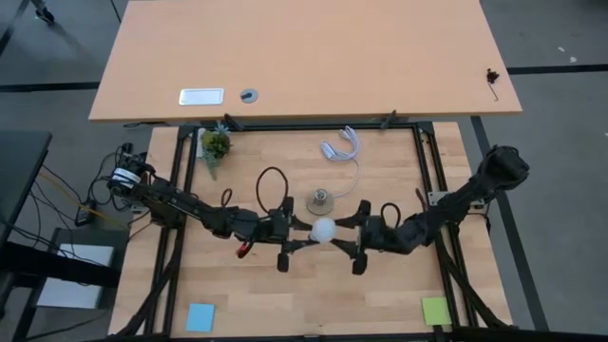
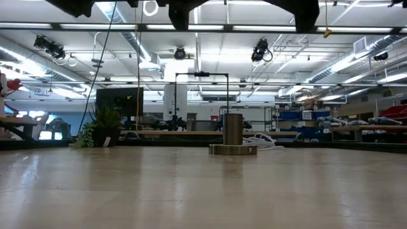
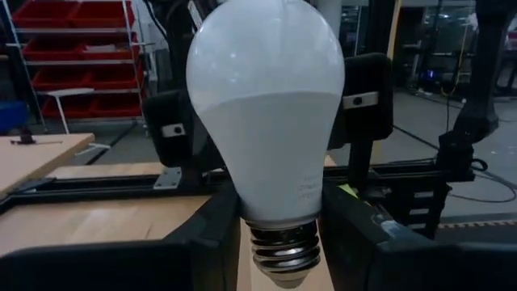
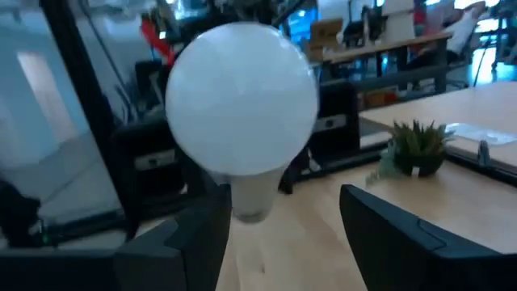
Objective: Screw lightbulb
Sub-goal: Insert the lightbulb into the lamp socket
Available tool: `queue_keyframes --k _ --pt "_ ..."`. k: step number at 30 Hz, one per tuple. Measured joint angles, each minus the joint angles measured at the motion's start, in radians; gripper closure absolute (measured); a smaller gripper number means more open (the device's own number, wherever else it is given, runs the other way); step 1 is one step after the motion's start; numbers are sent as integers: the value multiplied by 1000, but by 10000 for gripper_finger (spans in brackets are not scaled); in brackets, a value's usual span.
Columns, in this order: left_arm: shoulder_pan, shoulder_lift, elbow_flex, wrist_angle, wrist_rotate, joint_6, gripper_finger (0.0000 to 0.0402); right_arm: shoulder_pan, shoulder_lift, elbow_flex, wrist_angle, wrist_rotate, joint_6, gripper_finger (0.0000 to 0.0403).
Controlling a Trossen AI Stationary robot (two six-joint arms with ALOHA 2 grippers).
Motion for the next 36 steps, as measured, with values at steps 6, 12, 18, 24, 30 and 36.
queue_keyframes --k 6,12,18,24,30,36 --pt "1 0 0 78 -34 36 274 -16 41 0 182 -100 -82 166" --pt "11 0 0 177 -51 45 274 -42 75 60 242 -104 -161 135" --pt "14 -5 1 213 -46 48 274 -75 101 141 229 -99 -182 96" --pt "8 3 0 178 -13 48 274 -86 105 148 211 -85 -183 75" --pt "8 0 0 172 -15 44 274 -95 103 148 207 -91 -170 75" --pt "8 0 0 173 -14 26 274 -114 103 148 198 -146 -156 93"
